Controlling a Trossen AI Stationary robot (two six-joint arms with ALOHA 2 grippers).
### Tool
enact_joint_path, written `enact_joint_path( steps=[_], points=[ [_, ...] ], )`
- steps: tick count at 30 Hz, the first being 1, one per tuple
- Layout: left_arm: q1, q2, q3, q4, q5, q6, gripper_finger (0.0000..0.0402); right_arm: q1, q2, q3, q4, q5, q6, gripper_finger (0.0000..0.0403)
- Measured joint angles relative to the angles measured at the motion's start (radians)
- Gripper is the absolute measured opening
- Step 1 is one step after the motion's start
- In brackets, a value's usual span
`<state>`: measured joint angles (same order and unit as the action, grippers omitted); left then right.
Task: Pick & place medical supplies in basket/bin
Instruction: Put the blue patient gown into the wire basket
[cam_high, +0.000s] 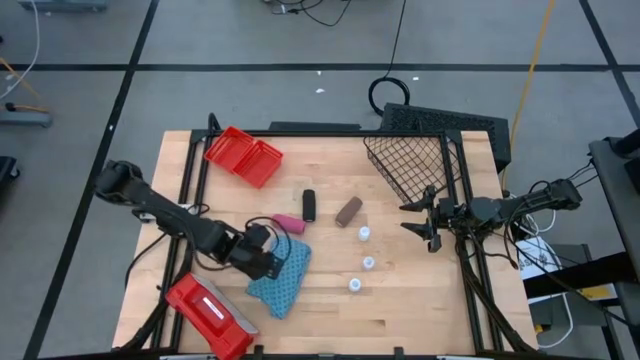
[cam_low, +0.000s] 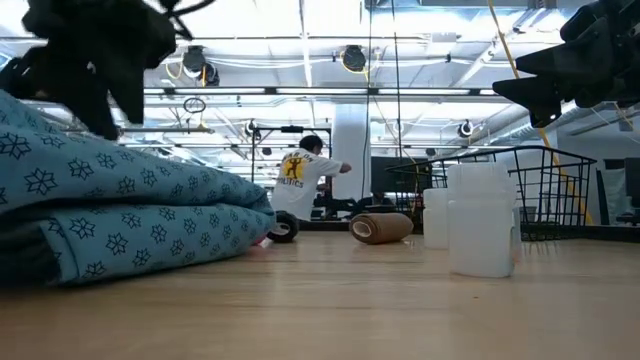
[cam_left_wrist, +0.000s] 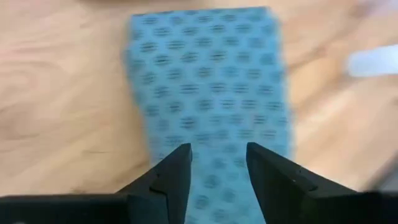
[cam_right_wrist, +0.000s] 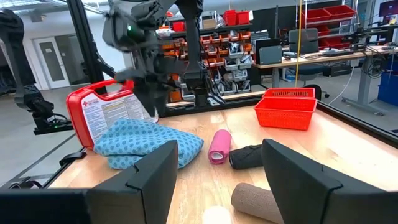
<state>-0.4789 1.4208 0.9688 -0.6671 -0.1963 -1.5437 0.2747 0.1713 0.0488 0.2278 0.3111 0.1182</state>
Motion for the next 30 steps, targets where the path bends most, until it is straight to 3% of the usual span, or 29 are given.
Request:
enact_joint_path(
  steps=[6, 12, 16, 23, 30],
  points=[
    [0.043, -0.021, 0.002, 0.136, 0.007, 0.129, 0.0153, 0.0, 0.0, 0.0, 0.0, 0.0, 0.0, 0.0224],
    [0.156, 0.009, 0.003, 0.251, 0.374, 0.081, 0.0168, 0.0, 0.0, 0.0, 0.0, 0.0, 0.0, 0.0224],
    [0.185, 0.059, 0.052, 0.333, 0.447, 0.015, 0.0201, 0.0, 0.0, 0.0, 0.0, 0.0, 0.0, 0.0224],
    [0.189, 0.187, 0.344, 0.198, 0.451, 0.032, 0.0269, 0.0, 0.002, 0.0, 0.0, 0.0, 0.0, 0.0224],
    [0.158, 0.417, 0.815, -0.281, 0.445, 0.068, 0.0278, 0.0, 0.003, 0.0, 0.005, 0.0, 0.0, 0.0224]
  ],
)
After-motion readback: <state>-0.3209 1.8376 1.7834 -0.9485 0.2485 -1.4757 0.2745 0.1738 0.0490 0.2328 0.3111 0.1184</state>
